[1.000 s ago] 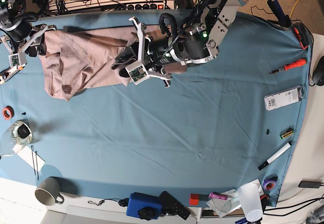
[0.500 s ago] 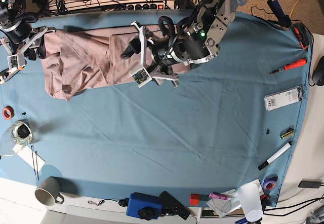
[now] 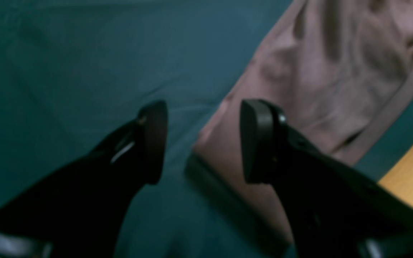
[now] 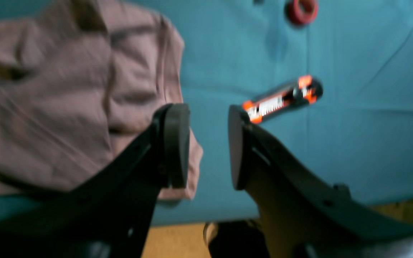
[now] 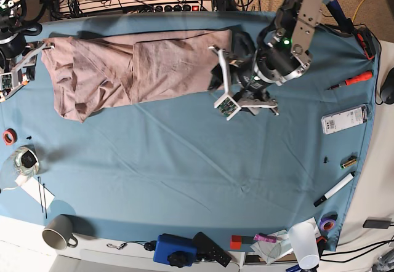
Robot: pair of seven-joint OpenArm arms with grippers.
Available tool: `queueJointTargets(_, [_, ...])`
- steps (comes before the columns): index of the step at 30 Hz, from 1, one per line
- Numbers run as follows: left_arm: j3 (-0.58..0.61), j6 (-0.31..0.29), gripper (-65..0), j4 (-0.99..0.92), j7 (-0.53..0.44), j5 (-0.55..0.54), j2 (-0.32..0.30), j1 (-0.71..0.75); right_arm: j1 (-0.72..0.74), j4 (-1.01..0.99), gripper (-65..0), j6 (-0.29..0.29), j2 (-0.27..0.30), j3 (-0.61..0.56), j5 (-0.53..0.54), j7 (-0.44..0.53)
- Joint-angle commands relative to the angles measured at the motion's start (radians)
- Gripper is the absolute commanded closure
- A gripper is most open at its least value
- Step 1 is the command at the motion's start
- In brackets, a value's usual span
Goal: Fold the T-shirt properly
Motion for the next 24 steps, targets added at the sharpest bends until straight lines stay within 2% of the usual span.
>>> queueJointTargets(1, [-0.001,0.010,-30.7,0.018,-0.020,-0.011,-0.007,-0.008,0.003,0.016,-19.1,-0.021,0.017,0.009,0.001,0.037])
queueJointTargets(3, [-0.001,0.027,-30.7,0.018,-0.019,-0.010,-0.021,0.001,0.005,0.016,-19.1,-0.040,0.017,0.009,0.001,0.039])
queueJointTargets(8, [-0.001,0.026,-30.7,0.018,-0.027,-0.010,-0.023,0.034,0.008,0.014,-19.2,-0.040,0.017,0.009,0.012,-0.023])
queueJointTargets(13, [-0.001,0.023,-30.7,0.018,-0.026,-0.009,-0.023,0.076,0.008,-0.007,-19.2,-0.039,0.017,0.009,0.135,-0.072])
queueJointTargets(18, [-0.001,0.018,-30.7,0.018,-0.027,-0.009,-0.023,0.112,0.017,-0.017,-19.2,-0.040,0.018,0.009,0.148,-0.058])
queueJointTargets(21, [-0.001,0.018,-30.7,0.018,-0.026,-0.009,-0.023,0.117,0.082,-0.104,-19.2,-0.040,0.024,0.009,0.157,-0.029])
queueJointTargets(24, [-0.001,0.018,-30.7,0.018,-0.026,-0.009,-0.023,0.123,0.177,-0.283,-19.1,-0.034,0.070,0.008,0.283,-0.077])
